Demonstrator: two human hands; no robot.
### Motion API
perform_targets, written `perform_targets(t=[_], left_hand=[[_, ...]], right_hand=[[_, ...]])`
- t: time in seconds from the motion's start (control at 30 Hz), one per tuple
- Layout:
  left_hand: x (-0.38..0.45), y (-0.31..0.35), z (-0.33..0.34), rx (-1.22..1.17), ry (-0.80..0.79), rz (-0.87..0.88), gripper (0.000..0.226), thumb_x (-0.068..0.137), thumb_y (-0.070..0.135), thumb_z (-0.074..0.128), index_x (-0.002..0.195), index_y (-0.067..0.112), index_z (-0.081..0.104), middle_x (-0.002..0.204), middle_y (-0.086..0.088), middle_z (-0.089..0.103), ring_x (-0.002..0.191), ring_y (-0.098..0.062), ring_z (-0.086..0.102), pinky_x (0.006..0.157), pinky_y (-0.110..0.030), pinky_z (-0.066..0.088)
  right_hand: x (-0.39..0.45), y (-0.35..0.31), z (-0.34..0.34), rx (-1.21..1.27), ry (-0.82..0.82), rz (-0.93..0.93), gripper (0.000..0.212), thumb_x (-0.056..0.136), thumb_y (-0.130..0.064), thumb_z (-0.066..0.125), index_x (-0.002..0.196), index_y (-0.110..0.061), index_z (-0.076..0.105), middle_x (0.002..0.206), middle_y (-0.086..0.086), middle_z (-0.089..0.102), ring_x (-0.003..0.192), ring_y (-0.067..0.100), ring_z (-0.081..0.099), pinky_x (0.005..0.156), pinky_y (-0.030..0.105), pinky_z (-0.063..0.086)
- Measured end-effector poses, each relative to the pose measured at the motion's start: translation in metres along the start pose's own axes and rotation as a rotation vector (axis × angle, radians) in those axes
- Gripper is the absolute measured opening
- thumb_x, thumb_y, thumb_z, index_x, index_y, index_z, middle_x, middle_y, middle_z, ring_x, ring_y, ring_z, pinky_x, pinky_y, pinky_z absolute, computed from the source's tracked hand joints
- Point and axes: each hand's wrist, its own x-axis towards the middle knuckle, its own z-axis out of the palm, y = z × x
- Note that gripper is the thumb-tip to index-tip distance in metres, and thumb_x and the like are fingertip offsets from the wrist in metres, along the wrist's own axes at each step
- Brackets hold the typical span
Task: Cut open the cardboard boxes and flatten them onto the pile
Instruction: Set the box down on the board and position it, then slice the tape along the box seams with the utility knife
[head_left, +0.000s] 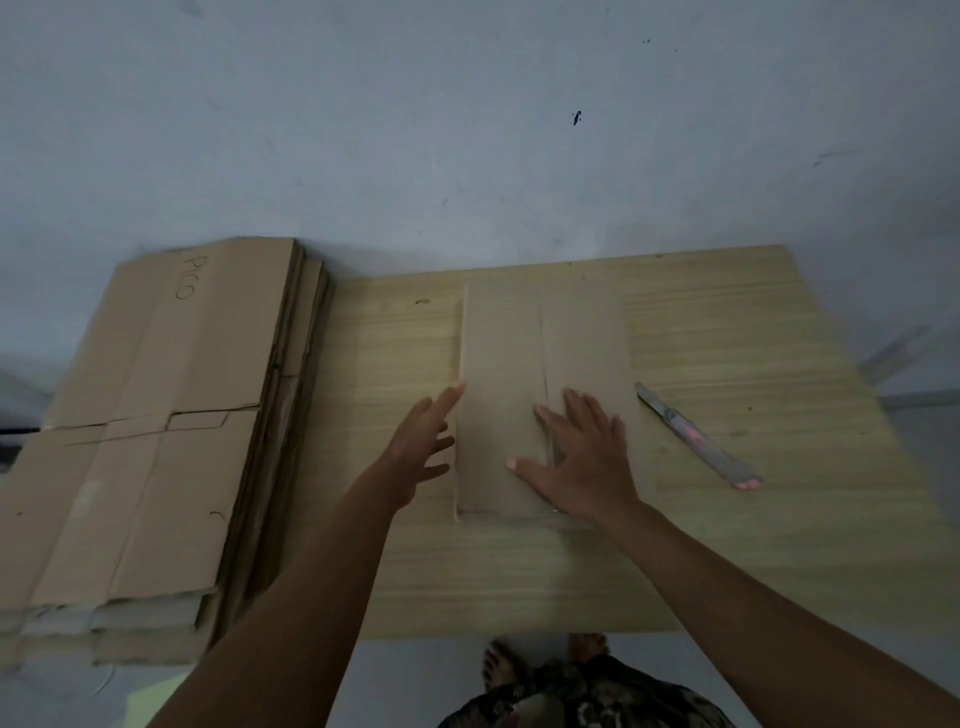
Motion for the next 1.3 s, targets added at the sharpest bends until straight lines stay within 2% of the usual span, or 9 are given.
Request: perform_targets(t=[0.13,0.27,0.4,0.53,0.67,0.83,1.0,1.13,1.3], left_hand=[[0.017,-0.011,0.024,0.251,0.118,0.074,0.108,0.061,0.069,0.075,0.153,0.024,0.039,0.143,-0.004,0.058,0.122,-0.023,0.061,0.106,-0.045,0.050],[0.024,-0.009,0.049,0.547,0.300,0.171,0.096,0.086,0.043,0.069,0.162,0.016,0.016,0.162,-0.018,0.025,0.147,-0.036,0.031,0.117,-0.044,0.032],[0.044,0.018,0.072,0.957,0.357,0.455,0.084,0.090,0.033,0.064,0.161,0.026,0.019,0.169,-0.011,0.005,0.156,-0.030,0.006,0.121,-0.051,0.022],[0.074,0.048,0.092,1.039,0.342,0.589,0.062,0.095,0.036,0.058,0.153,0.025,0.039,0.168,-0.008,0.016,0.156,-0.027,0.010,0.122,-0.049,0.018],[0.103,0.067,0.094,1.094,0.323,0.643,0.054,0.099,0.027,0.053,0.151,0.017,0.041,0.166,-0.011,0.021,0.155,-0.029,0.014,0.121,-0.051,0.018],[0.133,0.076,0.081,1.147,0.329,0.622,0.057,0.103,0.029,0.047,0.155,0.012,0.032,0.167,-0.012,0.020,0.155,-0.030,0.011,0.121,-0.053,0.015],[0.160,0.098,0.063,1.183,0.241,0.654,0.064,0.100,0.040,0.051,0.156,0.014,0.033,0.164,-0.010,0.027,0.155,-0.029,0.016,0.121,-0.059,0.007],[0.173,0.100,0.052,1.192,0.305,0.807,0.055,0.094,0.047,0.055,0.138,0.014,0.057,0.126,-0.017,0.053,0.121,-0.040,0.051,0.109,-0.058,0.034],[0.182,0.084,0.046,1.101,0.356,0.899,0.055,0.091,0.055,0.040,0.118,0.012,0.062,0.109,-0.015,0.052,0.103,-0.036,0.052,0.091,-0.049,0.042]], right_hand=[[-0.002,0.021,0.010,-0.161,0.167,-0.164,0.058,0.089,-0.062,0.045,0.139,-0.038,0.057,0.160,-0.002,0.038,0.148,0.022,0.032,0.117,0.045,0.023],[-0.001,0.036,-0.002,0.044,0.367,-0.299,0.042,0.092,-0.041,0.051,0.126,-0.024,0.069,0.134,0.000,0.065,0.126,0.019,0.057,0.103,0.038,0.041],[0.012,0.072,-0.031,0.195,0.593,-0.001,0.033,0.092,-0.029,0.047,0.105,-0.012,0.072,0.103,0.009,0.070,0.098,0.033,0.063,0.085,0.044,0.051],[0.024,0.124,-0.032,-0.092,0.321,0.371,0.031,0.090,-0.029,0.054,0.113,-0.013,0.068,0.110,0.012,0.064,0.103,0.038,0.058,0.083,0.047,0.044],[0.030,0.146,-0.028,-0.155,0.099,0.522,0.030,0.094,-0.017,0.052,0.124,-0.022,0.058,0.122,0.007,0.056,0.117,0.031,0.052,0.096,0.046,0.038],[0.028,0.163,-0.023,-0.090,0.149,0.412,0.033,0.100,-0.017,0.048,0.131,-0.020,0.058,0.121,0.011,0.056,0.109,0.037,0.057,0.086,0.047,0.046],[0.061,0.135,-0.052,0.166,0.424,0.325,0.032,0.106,-0.031,0.039,0.125,-0.016,0.061,0.105,0.010,0.061,0.091,0.035,0.062,0.070,0.038,0.048],[0.102,0.080,-0.087,0.322,0.436,0.274,0.033,0.101,-0.036,0.042,0.114,-0.018,0.067,0.092,0.007,0.068,0.086,0.029,0.063,0.067,0.031,0.040],[0.126,-0.003,-0.085,0.287,0.259,0.239,0.029,0.105,-0.028,0.043,0.125,-0.018,0.062,0.092,0.012,0.069,0.084,0.031,0.065,0.073,0.036,0.054]])
